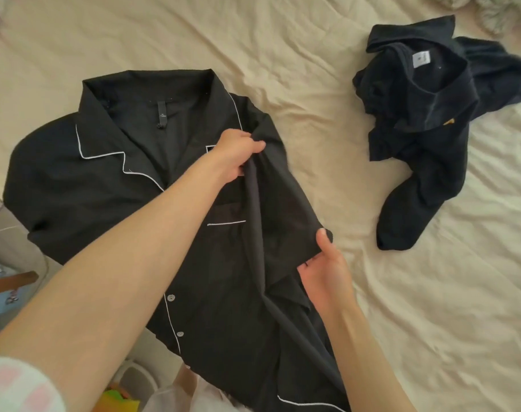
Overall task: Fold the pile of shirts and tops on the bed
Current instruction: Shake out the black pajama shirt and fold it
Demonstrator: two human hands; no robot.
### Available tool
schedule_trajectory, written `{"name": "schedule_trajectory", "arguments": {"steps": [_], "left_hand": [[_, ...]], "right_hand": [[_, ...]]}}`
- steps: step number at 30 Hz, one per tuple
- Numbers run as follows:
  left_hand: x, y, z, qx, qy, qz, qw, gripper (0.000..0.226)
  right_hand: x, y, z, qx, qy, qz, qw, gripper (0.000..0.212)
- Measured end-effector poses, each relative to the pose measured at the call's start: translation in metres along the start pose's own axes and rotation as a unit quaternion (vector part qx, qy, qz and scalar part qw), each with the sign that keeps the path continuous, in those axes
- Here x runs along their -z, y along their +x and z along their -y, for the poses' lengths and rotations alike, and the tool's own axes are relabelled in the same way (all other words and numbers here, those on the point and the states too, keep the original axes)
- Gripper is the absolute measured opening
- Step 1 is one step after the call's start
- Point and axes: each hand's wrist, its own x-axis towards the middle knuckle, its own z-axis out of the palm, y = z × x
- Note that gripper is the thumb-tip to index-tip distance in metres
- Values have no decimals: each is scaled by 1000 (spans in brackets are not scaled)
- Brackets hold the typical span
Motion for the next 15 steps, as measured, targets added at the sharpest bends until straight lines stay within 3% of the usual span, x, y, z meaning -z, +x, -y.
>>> {"name": "schedule_trajectory", "arguments": {"steps": [2,5,9,15], "left_hand": [[18,-4,-3,38,-83,62,994,22],[42,-8,-9,83,-112,125,982,22],[54,-8,-17,109,-85,119,983,22],[66,4,-18,121,-53,132,982,24]], "right_hand": [[1,2,7,-1,23,-11,1000,32],[-6,7,11,-3,-13,-32,999,27],[-14,12,11,10,-39,-38,998,19],[-2,1,8,-24,-63,59,996,18]]}}
